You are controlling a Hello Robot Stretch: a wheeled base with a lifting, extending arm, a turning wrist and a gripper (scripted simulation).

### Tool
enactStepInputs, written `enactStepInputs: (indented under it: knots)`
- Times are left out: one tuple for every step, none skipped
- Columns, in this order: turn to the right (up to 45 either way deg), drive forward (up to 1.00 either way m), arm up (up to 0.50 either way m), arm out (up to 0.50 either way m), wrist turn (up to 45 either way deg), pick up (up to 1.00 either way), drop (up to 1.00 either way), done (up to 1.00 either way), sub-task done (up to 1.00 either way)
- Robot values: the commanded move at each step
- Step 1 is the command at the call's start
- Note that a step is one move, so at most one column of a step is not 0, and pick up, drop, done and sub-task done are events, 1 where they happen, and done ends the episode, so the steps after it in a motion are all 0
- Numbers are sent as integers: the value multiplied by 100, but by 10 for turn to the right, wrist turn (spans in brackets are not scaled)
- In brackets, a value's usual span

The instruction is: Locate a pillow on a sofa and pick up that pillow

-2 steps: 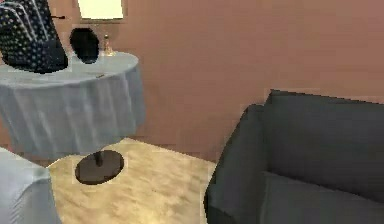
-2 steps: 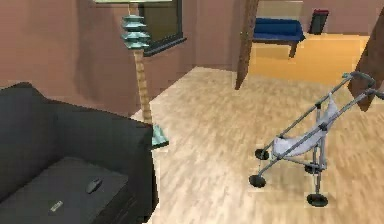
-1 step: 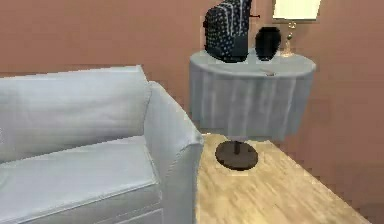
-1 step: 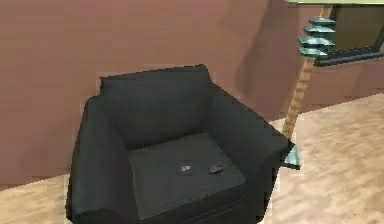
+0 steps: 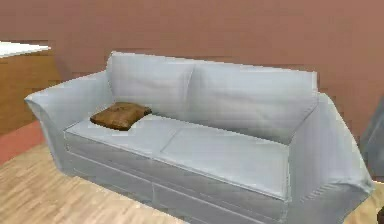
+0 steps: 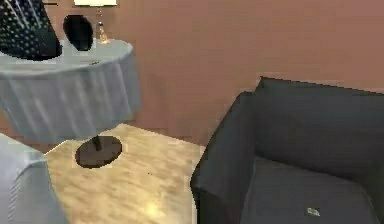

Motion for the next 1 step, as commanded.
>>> enactStepInputs:
  knots:
    - [-300,0,0,0,0,0,0,0,0]
